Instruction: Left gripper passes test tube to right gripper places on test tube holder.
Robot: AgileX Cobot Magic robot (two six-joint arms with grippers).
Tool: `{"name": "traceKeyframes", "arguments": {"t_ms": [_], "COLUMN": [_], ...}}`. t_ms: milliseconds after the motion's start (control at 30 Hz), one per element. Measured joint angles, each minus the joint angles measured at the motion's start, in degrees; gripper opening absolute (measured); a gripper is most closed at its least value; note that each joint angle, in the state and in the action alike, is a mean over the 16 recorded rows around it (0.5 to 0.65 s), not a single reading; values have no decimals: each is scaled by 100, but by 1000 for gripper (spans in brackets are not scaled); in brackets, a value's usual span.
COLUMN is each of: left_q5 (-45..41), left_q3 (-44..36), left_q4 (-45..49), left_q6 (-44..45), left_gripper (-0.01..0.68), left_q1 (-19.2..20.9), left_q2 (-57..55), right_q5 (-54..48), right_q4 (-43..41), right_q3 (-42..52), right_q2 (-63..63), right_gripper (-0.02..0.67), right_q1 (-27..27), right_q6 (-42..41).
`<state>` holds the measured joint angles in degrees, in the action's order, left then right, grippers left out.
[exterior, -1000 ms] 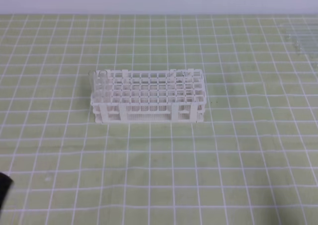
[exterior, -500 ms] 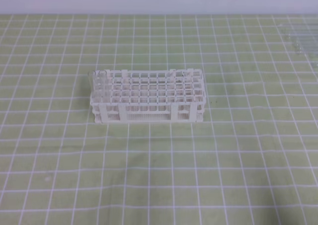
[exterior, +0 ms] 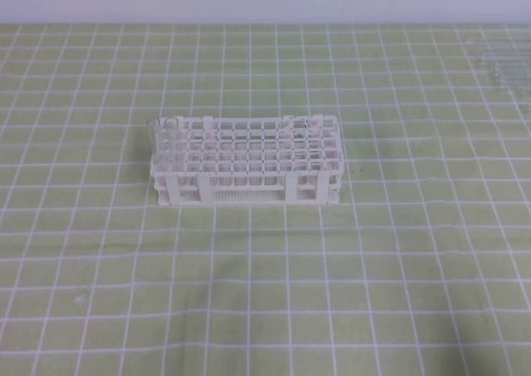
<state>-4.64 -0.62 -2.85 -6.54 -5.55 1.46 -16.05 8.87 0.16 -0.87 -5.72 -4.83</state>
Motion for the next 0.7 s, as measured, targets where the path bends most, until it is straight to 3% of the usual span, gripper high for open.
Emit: {"name": "traceKeyframes", "arguments": {"t_ms": [200,700], "left_q5": [-505,-1317], "left_q3": [23,21], "left_q4": [-365,367], "left_q6": [546,570], "left_gripper": [-2,-2], "left_q1": [2,1], "left_q2": [-55,-27], "right_q5": [0,0], "right_q4": [0,0], "right_q3": [0,0], "right_q2": [0,0], "right_gripper": [-18,-18], "right_q1": [0,0], "right_q6": [0,0]}}
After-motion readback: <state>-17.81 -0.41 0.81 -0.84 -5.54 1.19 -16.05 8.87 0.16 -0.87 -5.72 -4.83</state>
